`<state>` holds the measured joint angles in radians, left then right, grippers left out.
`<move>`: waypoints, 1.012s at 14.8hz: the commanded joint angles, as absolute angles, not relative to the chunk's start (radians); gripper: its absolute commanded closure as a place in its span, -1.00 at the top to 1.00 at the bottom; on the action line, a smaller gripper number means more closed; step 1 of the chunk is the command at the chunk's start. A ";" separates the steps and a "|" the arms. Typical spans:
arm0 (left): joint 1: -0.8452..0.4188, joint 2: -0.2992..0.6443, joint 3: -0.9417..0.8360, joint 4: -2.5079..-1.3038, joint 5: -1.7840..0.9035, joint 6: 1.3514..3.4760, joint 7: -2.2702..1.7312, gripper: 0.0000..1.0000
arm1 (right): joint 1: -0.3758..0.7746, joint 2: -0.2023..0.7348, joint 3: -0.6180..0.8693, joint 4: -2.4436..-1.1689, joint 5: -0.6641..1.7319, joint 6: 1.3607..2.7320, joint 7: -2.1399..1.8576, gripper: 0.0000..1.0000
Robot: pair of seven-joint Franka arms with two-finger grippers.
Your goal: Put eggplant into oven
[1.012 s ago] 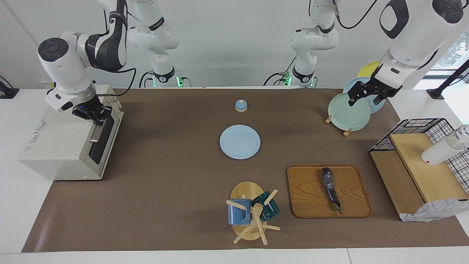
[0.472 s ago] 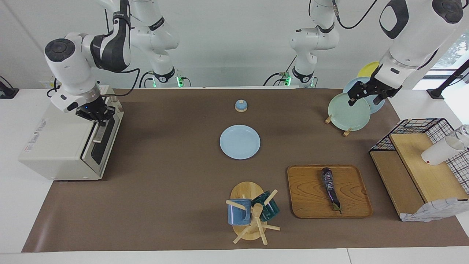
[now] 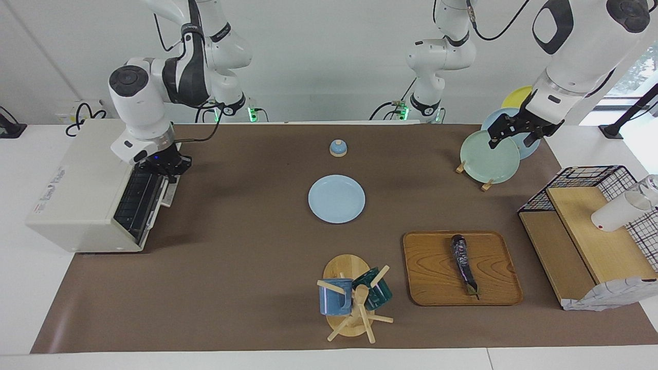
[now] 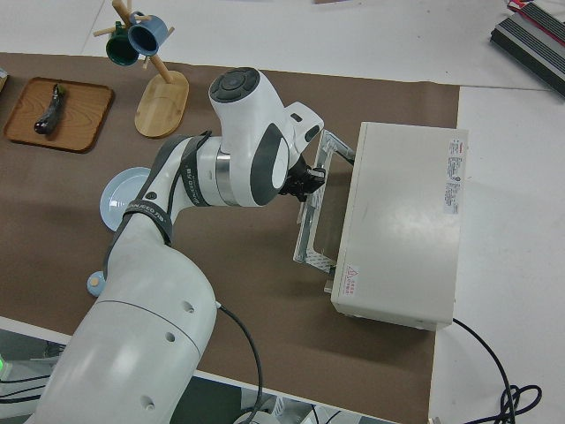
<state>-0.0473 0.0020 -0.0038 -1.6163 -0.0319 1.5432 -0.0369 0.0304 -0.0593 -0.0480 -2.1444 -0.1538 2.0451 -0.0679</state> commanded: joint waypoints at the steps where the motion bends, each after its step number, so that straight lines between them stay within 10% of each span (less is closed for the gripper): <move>1: -0.043 0.005 -0.005 -1.626 -0.035 1.574 -0.018 1.00 | 0.032 0.008 -0.057 -2.181 -0.135 2.146 -0.022 -1.00; 15: -0.087 0.343 -0.009 -1.620 -0.041 1.937 -0.014 1.00 | 0.103 0.132 -0.052 -2.264 0.023 2.355 0.127 -1.00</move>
<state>-0.0519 0.3037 -0.0187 -1.6294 -0.0328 1.8872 -0.0250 0.0704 0.1320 -0.0414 -2.2691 0.0008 2.3543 0.0923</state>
